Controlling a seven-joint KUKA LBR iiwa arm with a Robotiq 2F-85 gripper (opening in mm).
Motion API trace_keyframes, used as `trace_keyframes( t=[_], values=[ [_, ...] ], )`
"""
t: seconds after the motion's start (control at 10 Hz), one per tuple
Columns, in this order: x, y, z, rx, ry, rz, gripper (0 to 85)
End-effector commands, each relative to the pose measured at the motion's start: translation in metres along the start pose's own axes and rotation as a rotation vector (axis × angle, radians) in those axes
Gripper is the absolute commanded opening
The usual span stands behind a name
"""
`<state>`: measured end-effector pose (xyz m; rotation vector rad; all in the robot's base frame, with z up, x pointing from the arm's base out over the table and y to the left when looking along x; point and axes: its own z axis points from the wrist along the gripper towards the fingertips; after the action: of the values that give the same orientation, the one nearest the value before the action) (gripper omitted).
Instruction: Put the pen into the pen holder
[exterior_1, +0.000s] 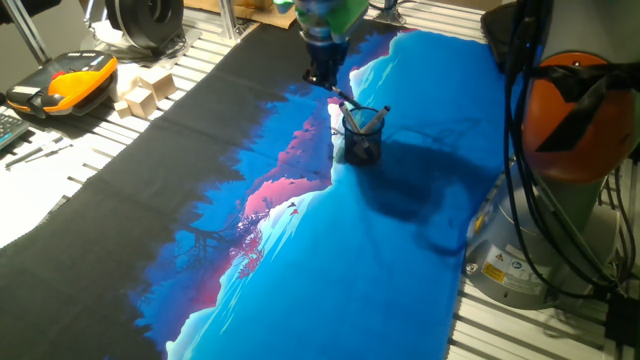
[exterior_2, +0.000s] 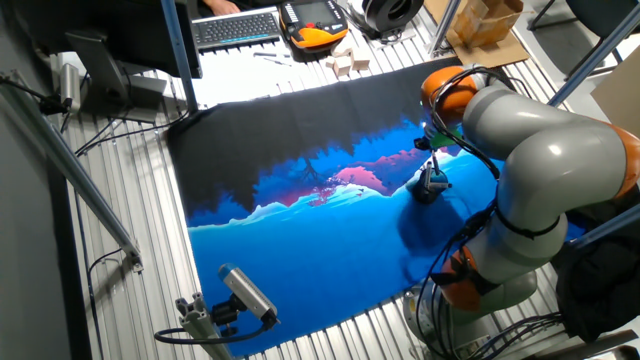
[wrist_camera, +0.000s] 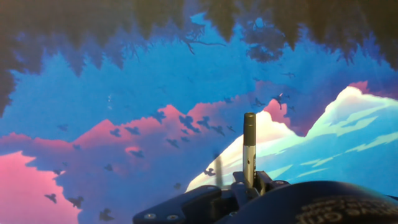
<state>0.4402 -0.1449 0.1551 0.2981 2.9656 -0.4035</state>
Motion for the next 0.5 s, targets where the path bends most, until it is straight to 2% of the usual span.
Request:
trace_keyframes(
  t=[0.0,0.1,0.3,0.4],
  values=[
    [0.0009,0.0000,0.0012,0.000,-0.001,0.001,0.0],
    [0.0005,0.0000,0.0008,-0.003,-0.001,0.001,0.0],
    [-0.0002,0.0001,0.0000,-0.034,0.012,0.009,0.0],
    [-0.0002,0.0001,0.0000,-0.038,0.012,0.018,0.0]
  ],
)
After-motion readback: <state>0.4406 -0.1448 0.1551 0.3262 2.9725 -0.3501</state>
